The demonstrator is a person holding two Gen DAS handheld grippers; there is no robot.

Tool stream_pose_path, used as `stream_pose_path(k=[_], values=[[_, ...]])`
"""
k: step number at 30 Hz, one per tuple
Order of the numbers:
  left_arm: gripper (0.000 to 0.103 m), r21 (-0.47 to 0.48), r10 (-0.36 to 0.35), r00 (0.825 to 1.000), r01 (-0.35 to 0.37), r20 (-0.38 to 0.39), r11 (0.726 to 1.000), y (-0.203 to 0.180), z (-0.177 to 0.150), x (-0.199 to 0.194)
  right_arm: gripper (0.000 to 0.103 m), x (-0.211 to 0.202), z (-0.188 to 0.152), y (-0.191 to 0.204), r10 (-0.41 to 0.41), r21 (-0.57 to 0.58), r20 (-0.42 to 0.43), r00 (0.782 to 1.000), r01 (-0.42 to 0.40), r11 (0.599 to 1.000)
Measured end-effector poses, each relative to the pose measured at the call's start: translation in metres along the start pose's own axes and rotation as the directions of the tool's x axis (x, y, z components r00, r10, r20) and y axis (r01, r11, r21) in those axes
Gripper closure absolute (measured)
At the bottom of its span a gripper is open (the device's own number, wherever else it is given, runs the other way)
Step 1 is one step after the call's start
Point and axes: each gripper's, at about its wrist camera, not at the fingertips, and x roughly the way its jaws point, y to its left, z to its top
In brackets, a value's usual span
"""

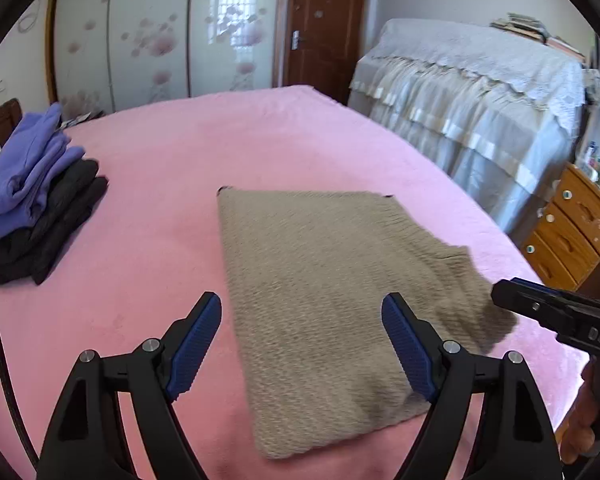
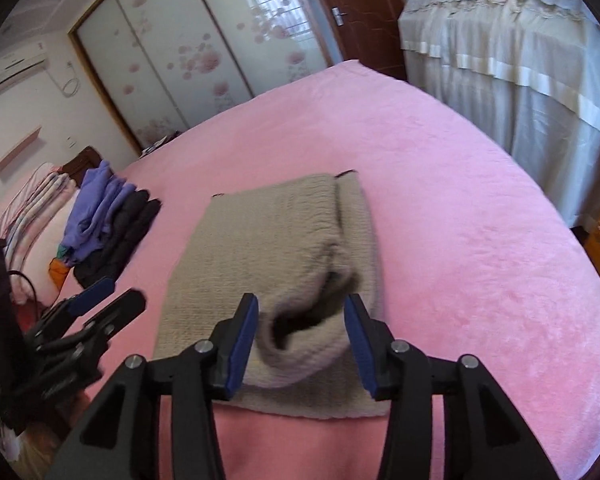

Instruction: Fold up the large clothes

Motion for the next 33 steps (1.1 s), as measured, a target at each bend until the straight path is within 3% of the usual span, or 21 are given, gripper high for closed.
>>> stream_pose_path(k=[3,8,9,10,11,13,17,23,27,33], values=[[0.022,0.013,0.047,0.999,-0.047,-0.016,0.999,0.006,-0.005,0.004,0.057,0.016,0.001,0.014,0.006,-0.030,-0.044,0.999,-0.007,1.000],[0.022,0.004,0.062,0.997,-0.062,-0.051,0.998,-0.006,-0.001,0.032,0.057,0.041,0.001,0.021,-0.049,-0.052,-0.109,0.993,0.043,0.998],[0.022,0.001,0.064,0.996,-0.064,-0.054,0.998,-0.006,0.000,0.033,0.063,0.045,0.000,0.020,-0.065,-0.058,-0.121,0.990,0.058,0.997],[0.022,-0.002,0.065,0.996,-0.065,-0.056,0.998,-0.008,0.001,0.036,0.082,0.046,-0.001,0.019,-0.078,-0.064,-0.122,0.989,0.070,0.995],[0.022,-0.006,0.067,0.996,-0.068,-0.060,0.998,-0.007,0.001,0.036,0.089,0.046,-0.002,0.018,-0.083,-0.070,-0.126,0.989,0.075,0.995],[0.022,-0.015,0.066,0.996,-0.067,-0.068,0.998,-0.005,0.001,0.039,0.092,0.042,-0.006,0.014,-0.097,-0.069,-0.116,0.988,0.089,0.994],[0.022,-0.003,0.073,0.992,-0.074,-0.102,0.997,-0.006,-0.007,0.046,0.095,0.022,-0.022,-0.003,-0.104,-0.038,-0.087,0.991,0.101,0.994],[0.023,0.034,0.090,0.975,-0.085,-0.201,0.996,-0.011,-0.043,0.070,0.095,0.031,-0.059,-0.023,-0.139,0.006,-0.146,0.980,0.141,0.990],[0.023,0.024,0.091,0.975,-0.088,-0.205,0.996,-0.012,-0.059,0.080,0.095,0.055,-0.076,-0.034,-0.162,0.024,-0.175,0.971,0.169,0.985],[0.022,-0.014,0.054,0.977,-0.058,-0.205,0.998,-0.005,-0.061,0.084,0.095,0.068,-0.085,-0.029,-0.198,-0.001,-0.148,0.969,0.201,0.980]])
